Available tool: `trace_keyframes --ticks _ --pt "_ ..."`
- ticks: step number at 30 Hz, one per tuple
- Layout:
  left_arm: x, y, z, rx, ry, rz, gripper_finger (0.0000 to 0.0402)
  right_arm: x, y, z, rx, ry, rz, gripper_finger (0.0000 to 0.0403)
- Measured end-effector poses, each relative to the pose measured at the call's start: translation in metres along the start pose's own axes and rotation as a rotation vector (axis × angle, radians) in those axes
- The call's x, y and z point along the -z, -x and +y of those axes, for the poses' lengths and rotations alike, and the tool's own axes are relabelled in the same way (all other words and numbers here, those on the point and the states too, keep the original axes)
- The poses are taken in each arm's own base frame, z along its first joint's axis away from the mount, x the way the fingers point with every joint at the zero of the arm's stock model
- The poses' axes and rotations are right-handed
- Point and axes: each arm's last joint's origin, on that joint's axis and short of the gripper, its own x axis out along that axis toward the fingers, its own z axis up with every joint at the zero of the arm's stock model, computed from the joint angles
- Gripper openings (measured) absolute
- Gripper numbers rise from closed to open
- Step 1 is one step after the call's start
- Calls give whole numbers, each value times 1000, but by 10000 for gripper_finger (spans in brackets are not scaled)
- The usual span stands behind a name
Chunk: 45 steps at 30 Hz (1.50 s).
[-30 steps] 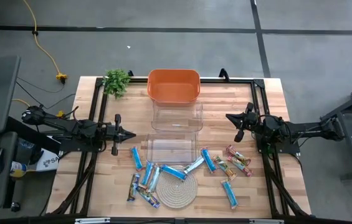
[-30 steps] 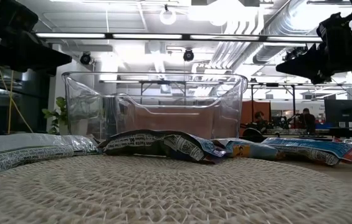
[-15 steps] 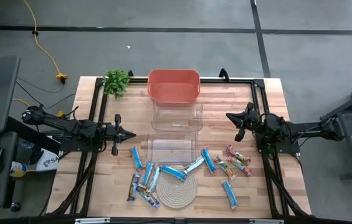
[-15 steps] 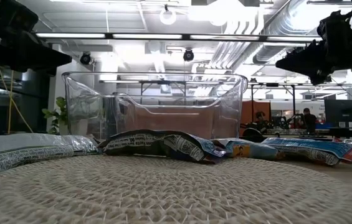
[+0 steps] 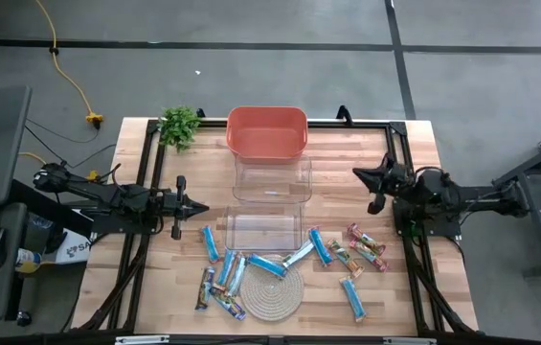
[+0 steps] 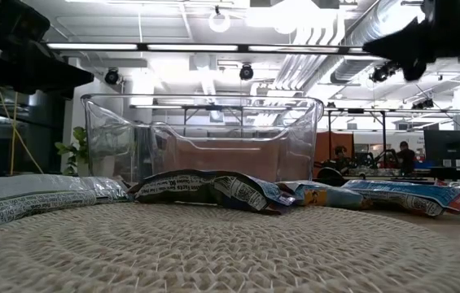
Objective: Pick and place Granola Bars by type
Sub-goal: Put the red granola bar into the orange bin
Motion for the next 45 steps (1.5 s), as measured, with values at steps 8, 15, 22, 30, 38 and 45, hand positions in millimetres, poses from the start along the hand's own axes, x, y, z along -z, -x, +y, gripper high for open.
trace_keyframes --ticks 8,15,22,30,38,45 --pt "0 0 0 0 0 0 7 -70 12 -4 102 77 121 0" --pt "0 0 0 0 0 0 7 -142 12 -2 144 119 203 0" --pt "0 0 0 0 0 0 7 -202 0 6 146 -19 238 0" --pt "0 0 0 0 0 0 7 -215 -20 17 81 -19 504 0" --pt "0 0 0 0 0 0 7 -180 -50 32 132 -64 1025 0" --pt "0 0 0 0 0 0 7 -144 -65 47 202 -222 1383 1"
